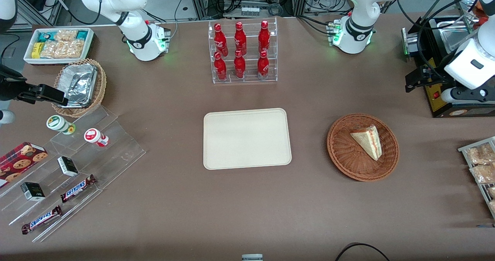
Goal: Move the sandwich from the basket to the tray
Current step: 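Move the left gripper over the wrapped sandwich in the wicker basket, then lower the left gripper and close it on the sandwich's upright edge, then lift the sandwich and carry it with the left gripper over the tray, then lower the sandwich onto the tray center and open the left gripper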
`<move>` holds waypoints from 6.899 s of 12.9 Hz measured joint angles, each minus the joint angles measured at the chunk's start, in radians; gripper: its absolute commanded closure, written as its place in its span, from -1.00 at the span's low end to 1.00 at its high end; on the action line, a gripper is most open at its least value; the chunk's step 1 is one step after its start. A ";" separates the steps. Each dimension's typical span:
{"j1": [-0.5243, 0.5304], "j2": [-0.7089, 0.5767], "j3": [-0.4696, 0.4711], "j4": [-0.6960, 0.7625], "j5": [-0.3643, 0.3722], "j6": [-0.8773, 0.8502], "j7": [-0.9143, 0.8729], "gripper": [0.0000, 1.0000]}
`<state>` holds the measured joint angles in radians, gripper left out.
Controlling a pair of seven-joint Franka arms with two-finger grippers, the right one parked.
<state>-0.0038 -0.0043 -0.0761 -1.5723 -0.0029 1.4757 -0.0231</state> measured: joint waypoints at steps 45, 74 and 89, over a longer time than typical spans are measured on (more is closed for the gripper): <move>0.010 0.240 -0.011 -0.687 -0.019 0.984 -0.617 0.17; -0.645 0.560 -0.059 -0.039 -0.018 0.628 -0.813 1.00; -0.740 0.791 -0.030 0.193 0.034 0.612 -0.940 1.00</move>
<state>-0.7442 0.7865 -0.1061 -1.3789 0.0309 2.0875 -0.9630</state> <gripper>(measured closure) 0.846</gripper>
